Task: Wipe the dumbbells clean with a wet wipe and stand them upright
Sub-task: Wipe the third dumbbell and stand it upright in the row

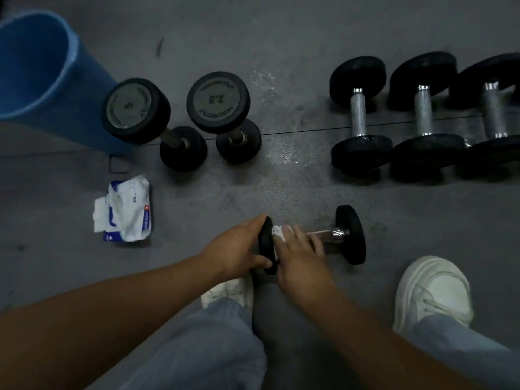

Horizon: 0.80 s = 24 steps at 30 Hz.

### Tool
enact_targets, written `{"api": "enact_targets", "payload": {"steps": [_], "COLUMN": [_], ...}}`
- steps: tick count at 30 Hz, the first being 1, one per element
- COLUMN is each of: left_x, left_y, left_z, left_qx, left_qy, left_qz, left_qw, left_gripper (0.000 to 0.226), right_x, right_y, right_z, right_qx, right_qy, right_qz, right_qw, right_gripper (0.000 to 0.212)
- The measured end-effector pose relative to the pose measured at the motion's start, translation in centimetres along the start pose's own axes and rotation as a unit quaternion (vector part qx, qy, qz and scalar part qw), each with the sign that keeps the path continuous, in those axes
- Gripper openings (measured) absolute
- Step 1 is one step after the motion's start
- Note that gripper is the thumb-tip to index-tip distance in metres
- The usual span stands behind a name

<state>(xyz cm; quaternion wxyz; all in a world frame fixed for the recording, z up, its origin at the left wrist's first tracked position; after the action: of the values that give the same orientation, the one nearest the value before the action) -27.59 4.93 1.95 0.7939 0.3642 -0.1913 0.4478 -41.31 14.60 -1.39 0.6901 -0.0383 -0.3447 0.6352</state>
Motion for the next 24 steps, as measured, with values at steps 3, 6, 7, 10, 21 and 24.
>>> {"api": "enact_targets", "payload": {"steps": [3, 6, 7, 10, 21, 24], "left_x": [0.3, 0.9, 0.9, -0.2, -1.9, -2.1], "left_y": [-0.5, -0.7, -0.6, 0.1, -0.2, -0.2], "left_z": [-0.9, -1.8, -2.0, -2.0, -1.0, -0.5], "left_qx": [0.071, 0.13, 0.112, -0.006, -0.085, -0.087], "left_qy": [0.015, 0.056, 0.049, 0.02, 0.033, 0.029], "left_qz": [0.015, 0.021, 0.017, 0.031, 0.052, 0.057], "left_qw": [0.997, 0.99, 0.992, 0.999, 0.994, 0.994], "left_gripper": [0.101, 0.099, 0.105, 0.129, 0.127, 0.126], "right_x": [0.3, -2.9, -4.2, -7.0, -8.6, -9.3], "right_y": [0.2, 1.4, 1.6, 0.7, -0.3, -0.5], "right_z": [-1.1, 1.4, 2.6, 4.7, 6.9, 6.0], "right_qx": [0.045, 0.045, 0.042, 0.066, 0.165, 0.171], "right_qy": [0.004, -0.073, -0.104, -0.158, -0.205, -0.219], "right_qz": [0.014, 0.045, 0.044, 0.012, 0.043, 0.033], "right_qw": [0.999, 0.995, 0.993, 0.985, 0.964, 0.96], "right_gripper": [0.061, 0.052, 0.047, 0.04, 0.025, 0.03]}}
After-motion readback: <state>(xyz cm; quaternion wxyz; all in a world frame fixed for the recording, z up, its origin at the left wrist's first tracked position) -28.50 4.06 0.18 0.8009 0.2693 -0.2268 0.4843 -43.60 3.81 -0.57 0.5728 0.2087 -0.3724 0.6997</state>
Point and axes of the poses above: each hand's wrist, its own x-axis away from the middle knuckle, its own z-axis out of the back of the hand, y = z × x, the point moved 1 cm from there along -x, towards the middle knuckle, and after that the axes turned 5 degrees about -x, right-handed, at the moved point
